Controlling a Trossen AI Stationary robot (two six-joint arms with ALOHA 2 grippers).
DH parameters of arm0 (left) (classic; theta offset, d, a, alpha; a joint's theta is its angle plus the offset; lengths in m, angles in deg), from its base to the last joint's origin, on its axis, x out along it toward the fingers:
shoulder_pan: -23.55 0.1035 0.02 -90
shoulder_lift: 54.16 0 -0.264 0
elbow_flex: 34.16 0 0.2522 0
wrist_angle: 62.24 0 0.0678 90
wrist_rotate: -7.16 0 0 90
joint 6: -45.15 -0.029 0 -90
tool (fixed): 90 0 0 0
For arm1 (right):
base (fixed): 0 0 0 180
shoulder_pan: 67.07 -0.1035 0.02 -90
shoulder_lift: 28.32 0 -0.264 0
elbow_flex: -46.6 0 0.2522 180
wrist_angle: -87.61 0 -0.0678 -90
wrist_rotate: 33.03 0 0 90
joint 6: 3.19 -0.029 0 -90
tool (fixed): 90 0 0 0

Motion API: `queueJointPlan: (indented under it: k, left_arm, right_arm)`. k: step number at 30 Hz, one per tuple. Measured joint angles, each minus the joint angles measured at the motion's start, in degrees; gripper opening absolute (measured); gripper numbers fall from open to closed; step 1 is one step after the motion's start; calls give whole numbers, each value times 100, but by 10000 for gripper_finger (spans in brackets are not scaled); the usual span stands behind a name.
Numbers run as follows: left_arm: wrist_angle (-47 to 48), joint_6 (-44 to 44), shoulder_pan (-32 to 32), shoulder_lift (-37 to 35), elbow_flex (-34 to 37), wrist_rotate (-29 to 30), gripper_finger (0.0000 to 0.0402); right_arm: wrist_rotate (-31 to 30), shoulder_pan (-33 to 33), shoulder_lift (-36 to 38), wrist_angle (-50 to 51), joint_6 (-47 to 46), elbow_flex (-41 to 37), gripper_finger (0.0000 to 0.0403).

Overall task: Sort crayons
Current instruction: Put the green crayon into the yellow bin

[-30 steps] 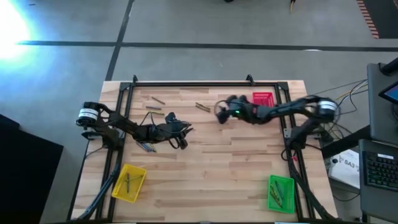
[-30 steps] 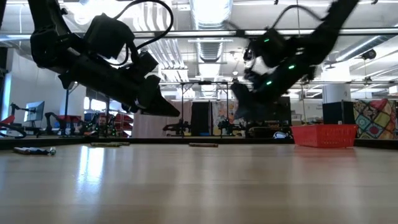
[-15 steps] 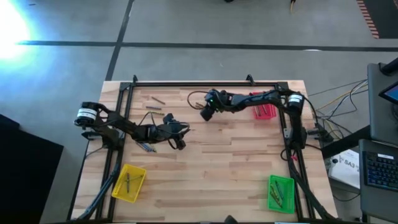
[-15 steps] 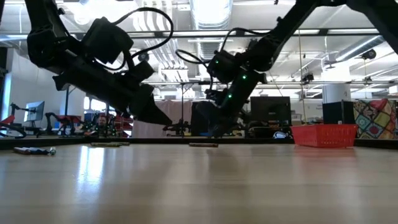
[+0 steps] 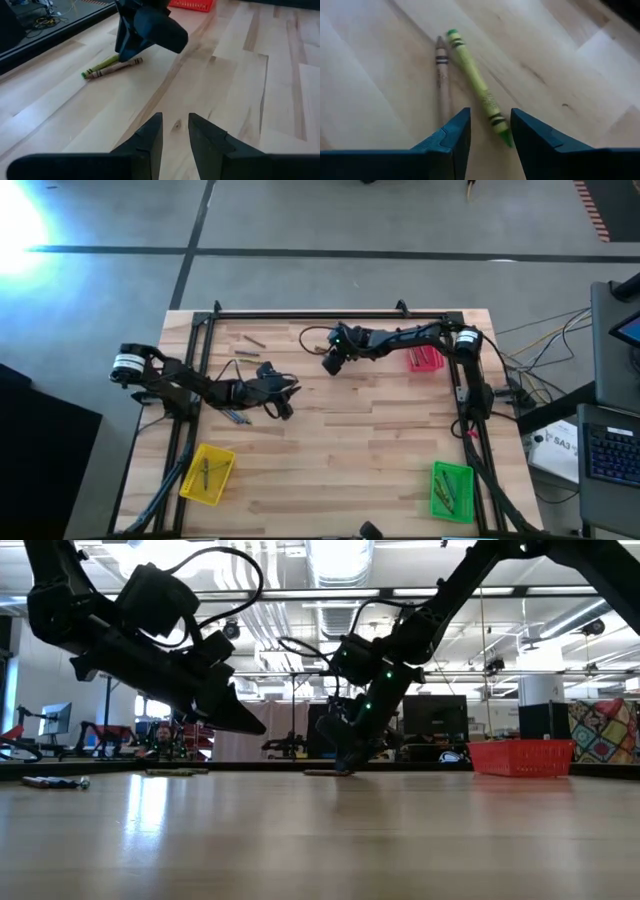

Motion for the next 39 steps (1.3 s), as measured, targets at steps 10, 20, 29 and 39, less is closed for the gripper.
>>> queueJointPlan:
  k: [10,20,29,39]
  left_arm:
    - [5,4,-2,-25,11,0,77]
    - [1,76,-11,-42,18,-43,77]
    - [-1254,359,-17,-777,904,-49,76]
    - [-4052,75,-19,-896,1852,-1160,123]
  right_arm:
    - [224,39,-39,46,167,4,54]
    - [590,-224,280,184,168,-155,14]
    - [619,-1062,1184,-2863,-261,-1997,13]
    - [1378,-1341,1099,-6425,-445,-2960,12]
